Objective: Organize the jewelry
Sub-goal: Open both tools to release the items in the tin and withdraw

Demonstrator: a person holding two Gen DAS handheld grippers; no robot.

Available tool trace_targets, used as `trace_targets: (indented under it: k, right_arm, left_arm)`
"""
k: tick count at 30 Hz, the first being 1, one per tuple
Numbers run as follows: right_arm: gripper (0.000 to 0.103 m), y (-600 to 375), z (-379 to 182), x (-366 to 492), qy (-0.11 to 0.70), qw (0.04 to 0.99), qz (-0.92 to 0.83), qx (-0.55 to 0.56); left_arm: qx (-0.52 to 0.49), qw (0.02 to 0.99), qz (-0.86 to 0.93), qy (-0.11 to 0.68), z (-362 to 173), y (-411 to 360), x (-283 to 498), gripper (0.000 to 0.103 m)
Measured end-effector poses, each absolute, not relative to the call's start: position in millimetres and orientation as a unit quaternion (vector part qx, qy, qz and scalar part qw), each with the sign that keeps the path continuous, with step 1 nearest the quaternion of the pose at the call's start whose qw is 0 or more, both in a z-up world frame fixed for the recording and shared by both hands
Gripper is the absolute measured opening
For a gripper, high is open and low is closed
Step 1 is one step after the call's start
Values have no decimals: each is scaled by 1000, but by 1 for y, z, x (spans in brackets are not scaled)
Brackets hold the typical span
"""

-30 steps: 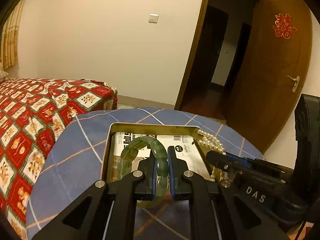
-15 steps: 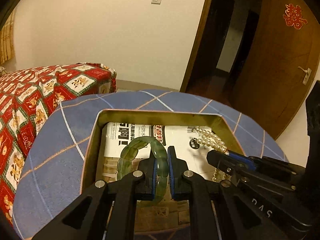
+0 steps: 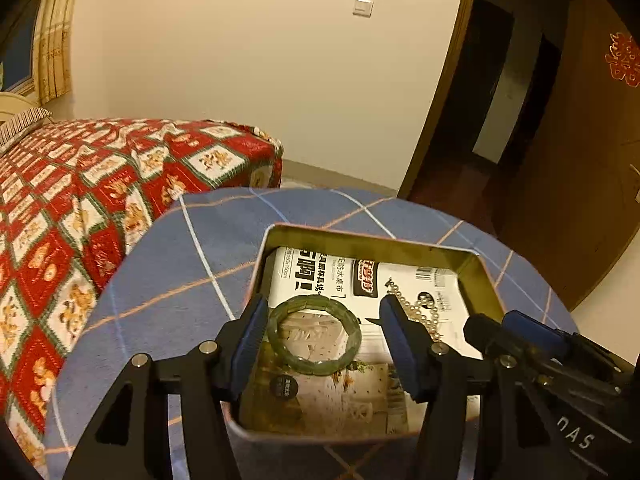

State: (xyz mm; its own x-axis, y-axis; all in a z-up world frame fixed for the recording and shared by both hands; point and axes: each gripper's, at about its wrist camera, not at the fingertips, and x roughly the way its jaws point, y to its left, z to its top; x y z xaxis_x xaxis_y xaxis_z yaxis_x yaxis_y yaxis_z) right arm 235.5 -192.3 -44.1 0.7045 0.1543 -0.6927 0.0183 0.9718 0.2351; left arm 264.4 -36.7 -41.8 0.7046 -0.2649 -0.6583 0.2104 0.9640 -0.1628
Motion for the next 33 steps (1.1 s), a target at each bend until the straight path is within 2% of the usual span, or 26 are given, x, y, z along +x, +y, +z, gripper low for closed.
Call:
trace_targets:
  k: [17, 29, 33]
  right_arm:
    - [55, -159, -14, 161, 353, 932, 35, 68]
    - [54, -155, -34, 98, 362, 928, 61, 69]
    - [49, -154, -45, 84, 375, 922, 67, 68]
  left_arm:
    - [-24, 938, -114, 325, -10, -8, 165, 59]
    - [-18, 944, -86, 318, -23, 34, 96, 59]
    - [-25, 941, -83, 328, -33, 46, 82, 59]
